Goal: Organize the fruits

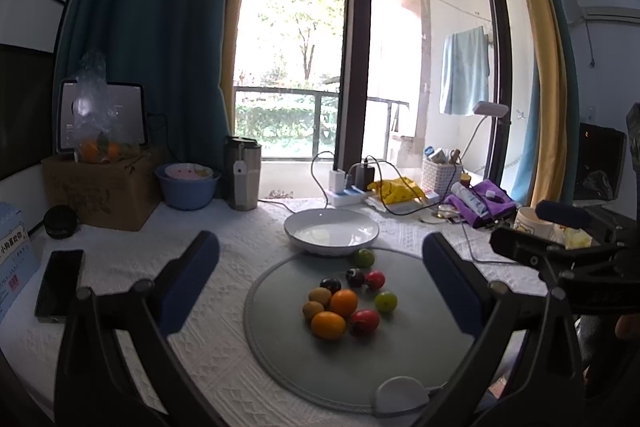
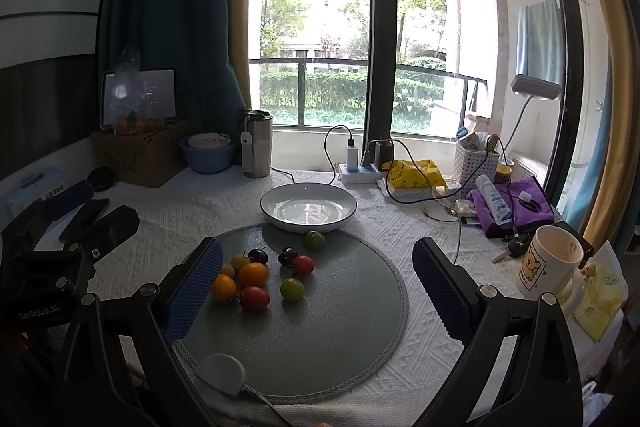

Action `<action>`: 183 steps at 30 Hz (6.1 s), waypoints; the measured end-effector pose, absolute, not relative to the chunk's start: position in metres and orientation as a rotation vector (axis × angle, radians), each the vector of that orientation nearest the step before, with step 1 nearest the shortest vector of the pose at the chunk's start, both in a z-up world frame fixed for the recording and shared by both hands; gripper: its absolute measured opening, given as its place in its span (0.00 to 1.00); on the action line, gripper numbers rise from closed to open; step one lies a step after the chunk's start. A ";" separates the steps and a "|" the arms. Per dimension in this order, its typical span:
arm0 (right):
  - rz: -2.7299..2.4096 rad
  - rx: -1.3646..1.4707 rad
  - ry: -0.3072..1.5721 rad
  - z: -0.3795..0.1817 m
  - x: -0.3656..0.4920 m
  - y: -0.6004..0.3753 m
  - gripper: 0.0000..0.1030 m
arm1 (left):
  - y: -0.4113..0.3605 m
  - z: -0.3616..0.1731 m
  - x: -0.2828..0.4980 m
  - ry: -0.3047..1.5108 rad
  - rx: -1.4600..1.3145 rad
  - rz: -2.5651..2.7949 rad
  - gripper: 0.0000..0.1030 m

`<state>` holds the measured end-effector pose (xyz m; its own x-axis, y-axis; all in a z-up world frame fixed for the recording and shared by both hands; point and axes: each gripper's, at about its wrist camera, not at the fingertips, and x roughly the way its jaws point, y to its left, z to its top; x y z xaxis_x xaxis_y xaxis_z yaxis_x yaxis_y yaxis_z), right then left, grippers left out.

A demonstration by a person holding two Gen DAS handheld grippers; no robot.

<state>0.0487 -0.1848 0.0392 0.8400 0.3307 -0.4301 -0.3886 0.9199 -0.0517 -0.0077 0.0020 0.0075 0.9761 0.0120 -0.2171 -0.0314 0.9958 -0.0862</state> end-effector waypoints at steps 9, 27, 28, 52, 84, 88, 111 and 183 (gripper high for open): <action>0.390 -0.135 0.492 0.021 0.063 -0.184 0.95 | 0.001 -0.013 0.010 0.301 -0.083 0.026 0.99; 0.475 -0.104 0.772 -0.061 0.130 -0.172 0.61 | -0.006 -0.086 0.092 0.674 -0.035 -0.005 0.95; 0.486 -0.105 0.780 -0.063 0.133 -0.171 0.58 | -0.006 -0.088 0.096 0.694 -0.035 -0.012 0.90; 0.617 -0.168 0.924 -0.088 0.178 -0.136 0.29 | -0.008 -0.100 0.130 0.863 -0.042 -0.088 0.38; 0.582 -0.149 0.775 -0.032 0.240 -0.152 0.29 | 0.019 -0.026 0.181 0.676 -0.045 -0.059 0.38; 0.578 -0.156 0.768 -0.032 0.257 -0.149 0.29 | 0.021 -0.026 0.206 0.668 -0.039 -0.070 0.38; 0.639 -0.193 0.834 -0.063 0.322 -0.105 0.29 | 0.034 -0.062 0.308 0.774 -0.086 -0.127 0.38; 0.575 -0.157 0.865 -0.063 0.172 -0.141 0.40 | 0.020 -0.072 0.138 0.763 -0.157 -0.113 0.69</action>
